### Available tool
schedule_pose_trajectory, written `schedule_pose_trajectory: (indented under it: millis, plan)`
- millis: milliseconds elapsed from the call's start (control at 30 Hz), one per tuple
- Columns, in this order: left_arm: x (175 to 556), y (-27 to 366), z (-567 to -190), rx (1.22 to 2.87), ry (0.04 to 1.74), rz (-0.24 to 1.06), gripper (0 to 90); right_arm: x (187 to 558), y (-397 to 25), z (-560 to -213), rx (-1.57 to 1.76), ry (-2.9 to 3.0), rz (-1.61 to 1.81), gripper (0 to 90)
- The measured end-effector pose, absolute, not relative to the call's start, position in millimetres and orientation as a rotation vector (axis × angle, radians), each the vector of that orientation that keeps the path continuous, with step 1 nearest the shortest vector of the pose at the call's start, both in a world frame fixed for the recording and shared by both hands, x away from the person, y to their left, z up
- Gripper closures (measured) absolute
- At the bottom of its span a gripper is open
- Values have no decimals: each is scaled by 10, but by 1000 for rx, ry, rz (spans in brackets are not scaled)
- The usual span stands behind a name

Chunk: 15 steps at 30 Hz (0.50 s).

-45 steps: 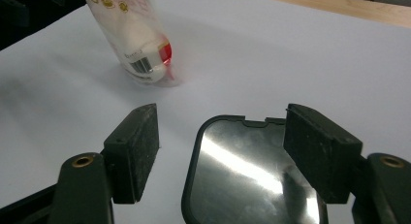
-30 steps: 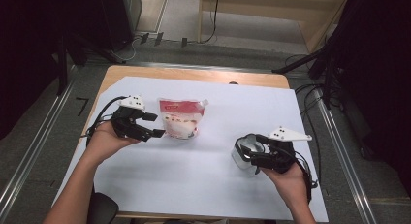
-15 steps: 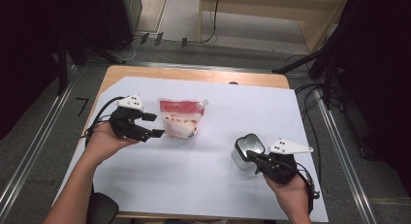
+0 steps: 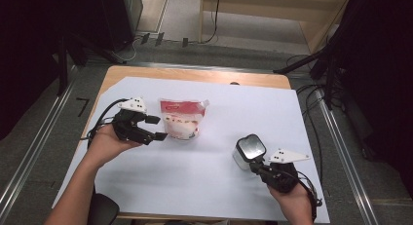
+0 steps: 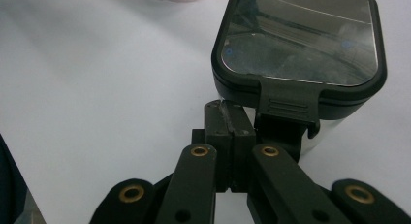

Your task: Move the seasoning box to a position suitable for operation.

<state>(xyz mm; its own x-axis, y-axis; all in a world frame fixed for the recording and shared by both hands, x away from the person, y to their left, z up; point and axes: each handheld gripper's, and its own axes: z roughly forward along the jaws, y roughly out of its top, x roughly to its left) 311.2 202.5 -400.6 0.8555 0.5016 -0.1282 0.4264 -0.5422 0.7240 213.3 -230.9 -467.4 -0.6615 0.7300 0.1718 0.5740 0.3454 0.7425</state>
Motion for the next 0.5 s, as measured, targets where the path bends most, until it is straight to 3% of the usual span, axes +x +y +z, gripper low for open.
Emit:
schedule_pose_trajectory:
  millis: [500]
  plan:
    - [3059, 1854, -4045, 2241, 601, 77, 330, 2236, -2584, -4715, 1287, 2358, 1148, 900]
